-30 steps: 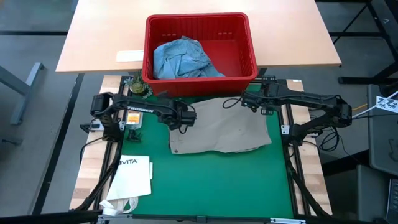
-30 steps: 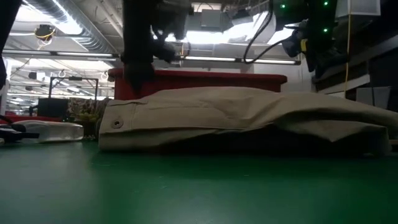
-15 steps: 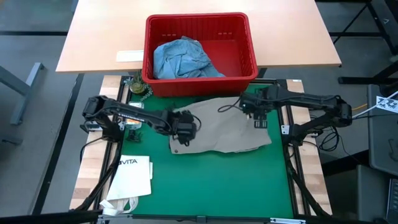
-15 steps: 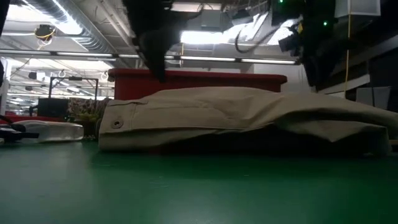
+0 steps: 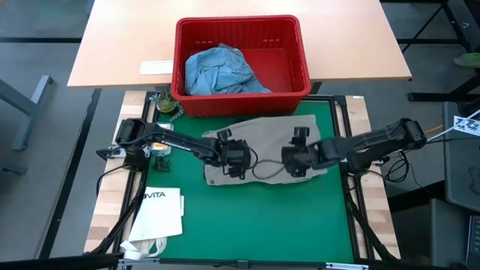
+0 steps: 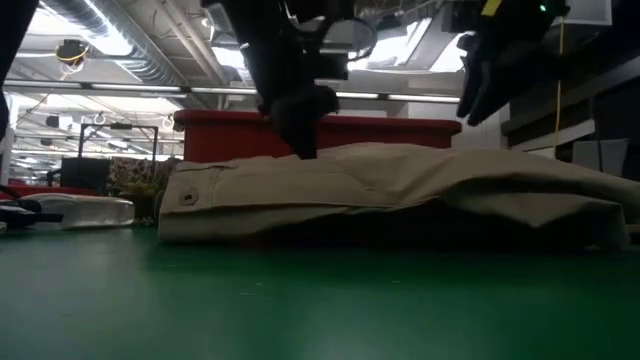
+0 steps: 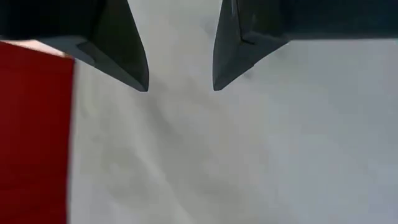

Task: Fold Laundry from Bin
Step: Fold the gray shorts

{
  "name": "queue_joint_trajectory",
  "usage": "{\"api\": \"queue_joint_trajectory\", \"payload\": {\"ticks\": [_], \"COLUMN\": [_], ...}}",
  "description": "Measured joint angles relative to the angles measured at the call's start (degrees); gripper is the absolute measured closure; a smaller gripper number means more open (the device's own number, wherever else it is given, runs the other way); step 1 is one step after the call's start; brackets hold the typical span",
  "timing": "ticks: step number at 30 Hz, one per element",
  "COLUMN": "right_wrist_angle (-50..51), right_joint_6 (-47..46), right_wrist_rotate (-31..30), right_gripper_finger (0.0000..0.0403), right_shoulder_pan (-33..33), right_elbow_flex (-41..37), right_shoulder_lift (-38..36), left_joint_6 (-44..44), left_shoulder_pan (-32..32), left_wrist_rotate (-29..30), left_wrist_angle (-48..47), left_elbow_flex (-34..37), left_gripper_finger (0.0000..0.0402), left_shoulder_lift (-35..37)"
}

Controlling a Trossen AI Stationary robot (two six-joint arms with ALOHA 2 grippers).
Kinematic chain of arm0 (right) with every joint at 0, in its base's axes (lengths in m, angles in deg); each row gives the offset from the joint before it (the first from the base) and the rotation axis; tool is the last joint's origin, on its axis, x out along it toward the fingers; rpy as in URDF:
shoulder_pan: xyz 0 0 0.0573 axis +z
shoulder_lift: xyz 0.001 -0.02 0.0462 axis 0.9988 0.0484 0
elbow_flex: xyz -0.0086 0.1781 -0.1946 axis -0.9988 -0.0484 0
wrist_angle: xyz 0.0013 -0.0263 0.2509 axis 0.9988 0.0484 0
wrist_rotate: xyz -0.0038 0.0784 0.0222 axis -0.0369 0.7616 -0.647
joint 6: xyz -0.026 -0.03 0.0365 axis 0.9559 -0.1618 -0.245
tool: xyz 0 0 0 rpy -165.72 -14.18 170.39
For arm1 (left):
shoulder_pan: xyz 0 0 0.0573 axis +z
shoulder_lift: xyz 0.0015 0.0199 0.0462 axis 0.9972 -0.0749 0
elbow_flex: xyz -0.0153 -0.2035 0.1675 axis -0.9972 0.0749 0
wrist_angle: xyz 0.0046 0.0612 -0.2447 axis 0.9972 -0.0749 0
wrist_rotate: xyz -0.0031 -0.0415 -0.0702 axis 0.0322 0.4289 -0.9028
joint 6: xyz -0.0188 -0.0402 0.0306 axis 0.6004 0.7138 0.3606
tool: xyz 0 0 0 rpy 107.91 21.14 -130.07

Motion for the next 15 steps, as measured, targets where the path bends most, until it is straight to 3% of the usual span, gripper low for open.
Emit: {"api": "queue_joint_trajectory", "payload": {"ticks": [7, 15], "right_wrist_angle": [-14.73, -14.58], "right_joint_6": [-3.47, -8.44], "right_wrist_rotate": [3.62, 5.13], "right_gripper_finger": [0.0223, 0.0223], "right_shoulder_pan": [4.9, 6.24], "right_elbow_flex": [-13.09, -19.55], "right_shoulder_lift": [1.29, 1.2], "left_joint_6": [0.03, 0.0], "left_shoulder_pan": [3.75, 4.98], "left_wrist_rotate": [-0.15, -0.19], "left_wrist_angle": [0.15, -0.06], "left_elbow_flex": [0.0, -0.01], "left_gripper_finger": [0.0329, 0.035], "left_shoulder_lift": [-0.52, -0.52]}}
